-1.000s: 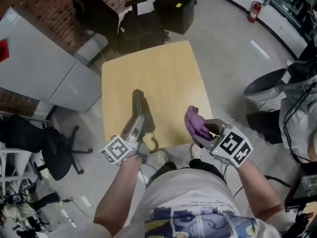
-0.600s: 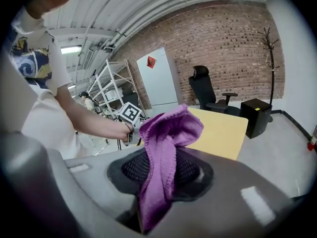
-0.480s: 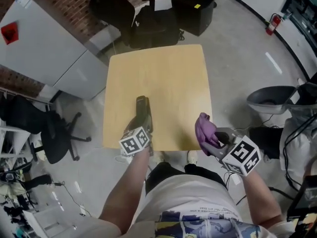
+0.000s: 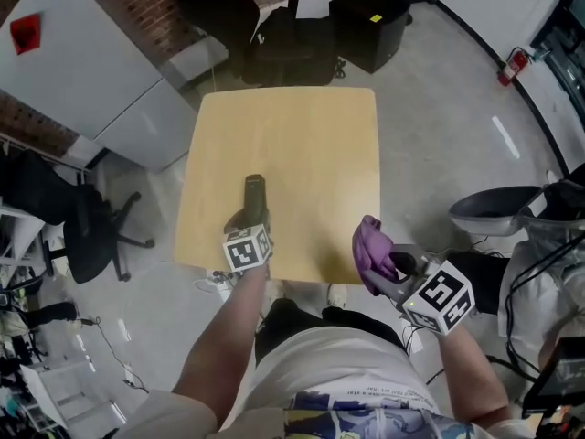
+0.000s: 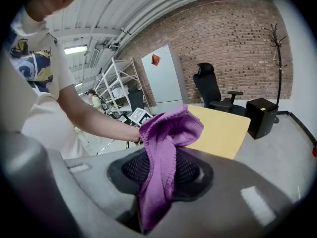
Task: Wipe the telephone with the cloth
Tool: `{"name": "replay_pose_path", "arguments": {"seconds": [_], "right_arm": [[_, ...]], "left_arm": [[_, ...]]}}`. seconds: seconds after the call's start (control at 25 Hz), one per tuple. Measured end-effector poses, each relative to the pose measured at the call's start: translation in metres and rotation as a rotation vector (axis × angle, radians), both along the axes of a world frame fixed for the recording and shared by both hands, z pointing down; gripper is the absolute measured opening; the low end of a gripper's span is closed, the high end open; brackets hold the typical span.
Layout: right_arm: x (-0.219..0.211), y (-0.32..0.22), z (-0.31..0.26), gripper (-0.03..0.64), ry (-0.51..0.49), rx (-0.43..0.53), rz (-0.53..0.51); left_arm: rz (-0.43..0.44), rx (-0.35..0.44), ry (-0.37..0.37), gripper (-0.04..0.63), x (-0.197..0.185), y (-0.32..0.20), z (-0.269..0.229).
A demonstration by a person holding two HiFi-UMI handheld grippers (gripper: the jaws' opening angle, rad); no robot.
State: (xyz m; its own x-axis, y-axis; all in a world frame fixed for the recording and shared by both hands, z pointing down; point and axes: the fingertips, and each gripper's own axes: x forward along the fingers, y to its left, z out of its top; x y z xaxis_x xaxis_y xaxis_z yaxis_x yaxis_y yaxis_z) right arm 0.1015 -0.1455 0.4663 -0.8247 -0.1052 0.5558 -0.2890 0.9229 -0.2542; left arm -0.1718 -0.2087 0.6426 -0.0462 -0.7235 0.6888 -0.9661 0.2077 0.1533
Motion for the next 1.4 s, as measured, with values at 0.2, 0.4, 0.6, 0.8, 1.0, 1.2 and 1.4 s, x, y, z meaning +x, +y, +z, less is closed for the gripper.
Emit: {"name": "replay_pose_path", "arguments": {"seconds": [0.2,0.4,0.6,0.8,1.0,1.2,1.4], "right_arm": [[0.008,0.003,0.001,0.106,-0.023,-0.005,-0.006],[0.000,0.009,0.006,0.106,-0.044,-0.005,-0.023],[-0.016,0.026,0.010,0.106,-0.068,-0.005,-0.063],[-0.028,0.048,0.003,0.106,-0.085,0.009,-0.064],[-0.043,0.076,-0.002,0.106,-0.078,0.055,-0.061],[-0.075,0.130,-0.014,0.106,-0.056,0.113,-0.052],[-0.099,0.199,-0.025,0.106,-0.062,0.139,-0.008]], "left_arm": [[0.044,-0.010,-0.024,0.320,0.007,0.002,-0.001],[0.090,-0.005,-0.059,0.367,0.009,0.027,-0.032],[0.144,0.015,-0.041,0.374,0.021,0.088,-0.076],[0.244,0.045,0.037,0.335,0.048,0.145,-0.103],[0.333,0.145,0.156,0.162,0.074,0.190,-0.129],[0.438,0.237,0.245,0.005,0.074,0.250,-0.153],[0.546,0.279,0.317,0.003,0.070,0.313,-0.174]]}}
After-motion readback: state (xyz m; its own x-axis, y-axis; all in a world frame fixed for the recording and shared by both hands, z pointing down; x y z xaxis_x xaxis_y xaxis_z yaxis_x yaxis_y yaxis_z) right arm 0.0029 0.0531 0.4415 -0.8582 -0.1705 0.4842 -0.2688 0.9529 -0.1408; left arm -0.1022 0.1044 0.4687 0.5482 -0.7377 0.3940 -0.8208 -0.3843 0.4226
